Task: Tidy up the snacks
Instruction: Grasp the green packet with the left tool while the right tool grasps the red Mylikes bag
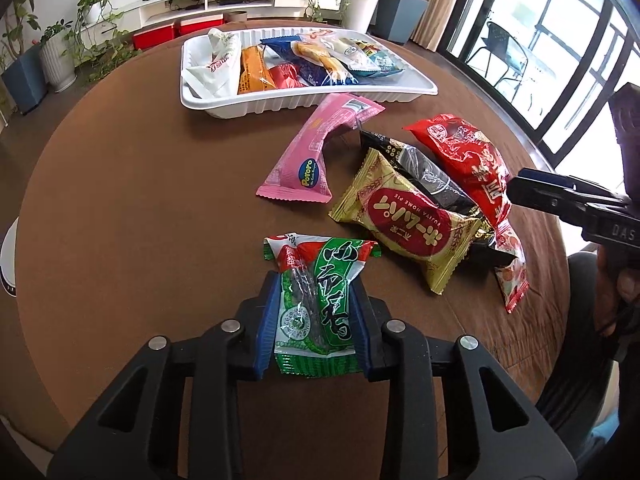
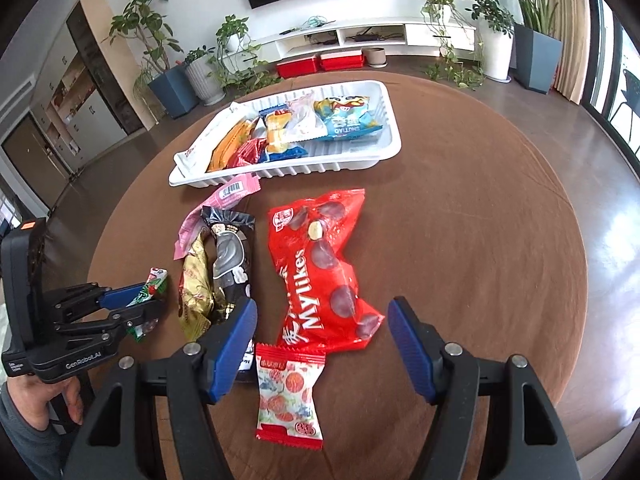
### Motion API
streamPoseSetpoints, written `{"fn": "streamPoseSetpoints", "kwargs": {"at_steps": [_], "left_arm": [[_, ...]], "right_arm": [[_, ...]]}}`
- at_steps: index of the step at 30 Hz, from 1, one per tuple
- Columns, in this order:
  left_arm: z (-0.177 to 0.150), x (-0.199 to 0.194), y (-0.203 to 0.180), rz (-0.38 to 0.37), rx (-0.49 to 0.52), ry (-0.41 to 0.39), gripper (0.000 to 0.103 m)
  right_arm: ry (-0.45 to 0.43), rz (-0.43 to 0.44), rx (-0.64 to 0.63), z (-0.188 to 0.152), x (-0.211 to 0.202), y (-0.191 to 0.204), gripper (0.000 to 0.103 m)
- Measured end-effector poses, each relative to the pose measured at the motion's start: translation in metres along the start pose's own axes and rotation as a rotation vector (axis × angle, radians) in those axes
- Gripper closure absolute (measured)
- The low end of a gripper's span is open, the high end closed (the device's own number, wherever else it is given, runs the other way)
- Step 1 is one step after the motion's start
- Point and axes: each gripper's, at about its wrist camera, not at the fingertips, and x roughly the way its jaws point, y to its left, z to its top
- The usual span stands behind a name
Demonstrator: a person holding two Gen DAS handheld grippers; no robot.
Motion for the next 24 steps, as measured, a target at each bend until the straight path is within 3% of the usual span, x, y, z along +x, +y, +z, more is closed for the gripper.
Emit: {"fn": "streamPoseSetpoints", "kwargs": {"at_steps": [11, 24], "left_arm": [[-0.006, -0.005, 0.005, -0.006, -0.012, -0.005, 0.077], [-0.012, -0.009, 0.008, -0.025, -0.028, -0.015, 0.078]], "right_arm": [[0.06, -0.031, -0.084, 0.015, 0.028, 0.01, 0.032], [0.111, -0.04, -0.123, 0.011, 0.047, 0.012, 0.057]]}}
